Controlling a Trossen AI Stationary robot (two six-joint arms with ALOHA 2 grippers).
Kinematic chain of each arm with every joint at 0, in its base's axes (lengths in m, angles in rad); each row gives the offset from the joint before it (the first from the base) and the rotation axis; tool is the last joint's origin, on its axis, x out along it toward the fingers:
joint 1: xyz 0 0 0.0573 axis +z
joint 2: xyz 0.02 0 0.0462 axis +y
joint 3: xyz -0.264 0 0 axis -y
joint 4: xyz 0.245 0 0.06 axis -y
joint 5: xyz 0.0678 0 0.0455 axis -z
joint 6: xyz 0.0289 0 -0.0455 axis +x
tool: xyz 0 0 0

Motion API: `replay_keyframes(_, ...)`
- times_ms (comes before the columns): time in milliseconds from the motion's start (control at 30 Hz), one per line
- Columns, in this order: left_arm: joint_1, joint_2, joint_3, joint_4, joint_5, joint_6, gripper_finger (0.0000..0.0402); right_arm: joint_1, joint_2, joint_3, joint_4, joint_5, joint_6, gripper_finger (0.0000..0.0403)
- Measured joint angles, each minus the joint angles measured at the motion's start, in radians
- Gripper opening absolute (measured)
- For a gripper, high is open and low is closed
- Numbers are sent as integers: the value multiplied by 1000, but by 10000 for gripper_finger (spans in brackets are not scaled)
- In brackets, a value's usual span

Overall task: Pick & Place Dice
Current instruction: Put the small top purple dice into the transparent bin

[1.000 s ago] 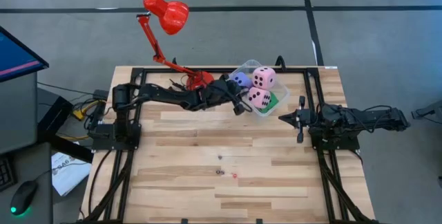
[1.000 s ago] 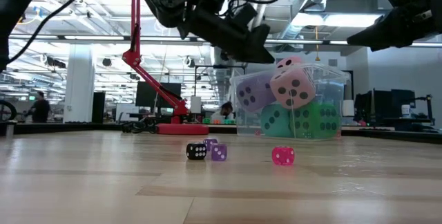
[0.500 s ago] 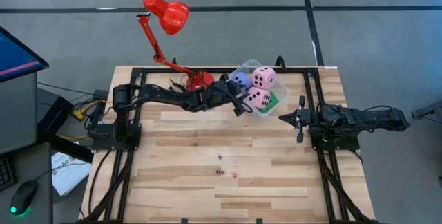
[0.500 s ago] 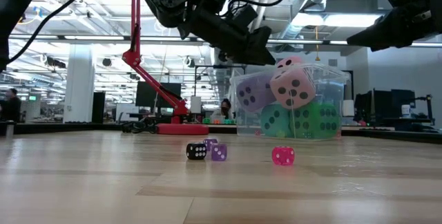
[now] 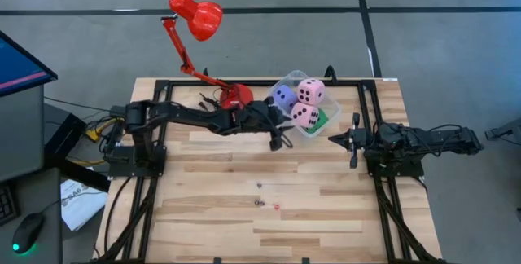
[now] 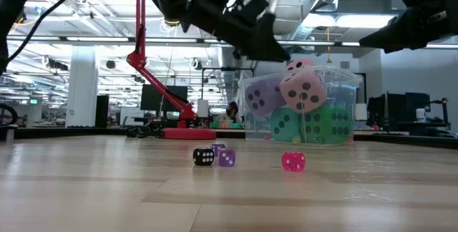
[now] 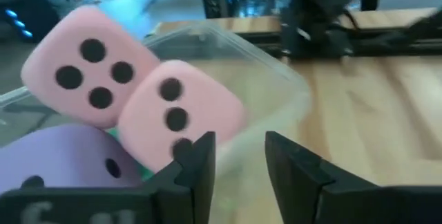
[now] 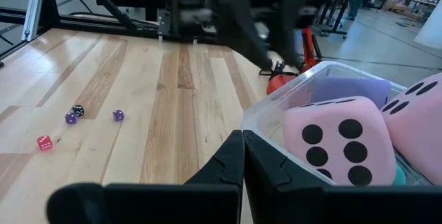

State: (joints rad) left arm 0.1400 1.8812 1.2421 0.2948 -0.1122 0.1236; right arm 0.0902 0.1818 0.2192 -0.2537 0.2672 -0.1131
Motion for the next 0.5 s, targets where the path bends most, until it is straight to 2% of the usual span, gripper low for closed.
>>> replay_keyframes(300,-90,-176,-6,-319,7,-2,69,0,0,0,-1,-3,0,0)
replay_keyframes(500,-156,-290,-140,-337,7,-120,42,0,0,0,5,-4,1,0)
